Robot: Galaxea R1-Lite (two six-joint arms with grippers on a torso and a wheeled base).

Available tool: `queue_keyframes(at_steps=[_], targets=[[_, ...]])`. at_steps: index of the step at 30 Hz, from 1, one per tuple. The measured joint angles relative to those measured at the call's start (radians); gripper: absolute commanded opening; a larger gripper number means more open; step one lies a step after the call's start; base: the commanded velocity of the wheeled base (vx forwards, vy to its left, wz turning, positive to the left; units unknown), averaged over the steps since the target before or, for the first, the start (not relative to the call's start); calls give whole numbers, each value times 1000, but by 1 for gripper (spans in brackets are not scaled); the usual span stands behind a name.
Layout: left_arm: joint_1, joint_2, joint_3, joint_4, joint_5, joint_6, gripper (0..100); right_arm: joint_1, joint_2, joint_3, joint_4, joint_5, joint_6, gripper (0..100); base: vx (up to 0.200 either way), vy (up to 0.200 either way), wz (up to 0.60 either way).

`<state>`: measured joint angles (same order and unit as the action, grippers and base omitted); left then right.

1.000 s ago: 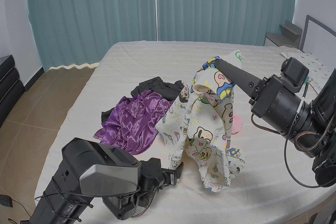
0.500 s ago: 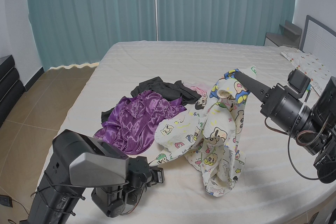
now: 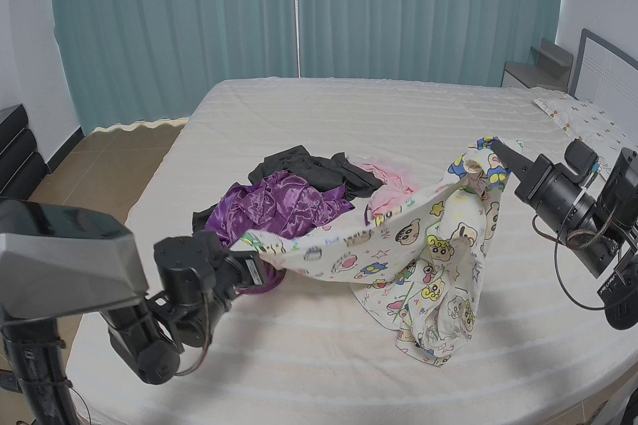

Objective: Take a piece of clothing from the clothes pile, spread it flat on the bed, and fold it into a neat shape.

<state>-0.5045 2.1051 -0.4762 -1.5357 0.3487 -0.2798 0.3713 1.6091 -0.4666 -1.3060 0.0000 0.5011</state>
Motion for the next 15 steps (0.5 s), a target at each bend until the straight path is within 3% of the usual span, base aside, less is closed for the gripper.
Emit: queue_keyframes(at_steps=[8, 15], targets=[[76, -246, -91, 164, 13, 37, 0, -24, 0, -140, 5, -121, -99, 0, 0, 0, 0], [69, -363, -180, 180, 16, 41, 0, 24, -34, -291, 13, -196, -181, 0, 0, 0, 0]])
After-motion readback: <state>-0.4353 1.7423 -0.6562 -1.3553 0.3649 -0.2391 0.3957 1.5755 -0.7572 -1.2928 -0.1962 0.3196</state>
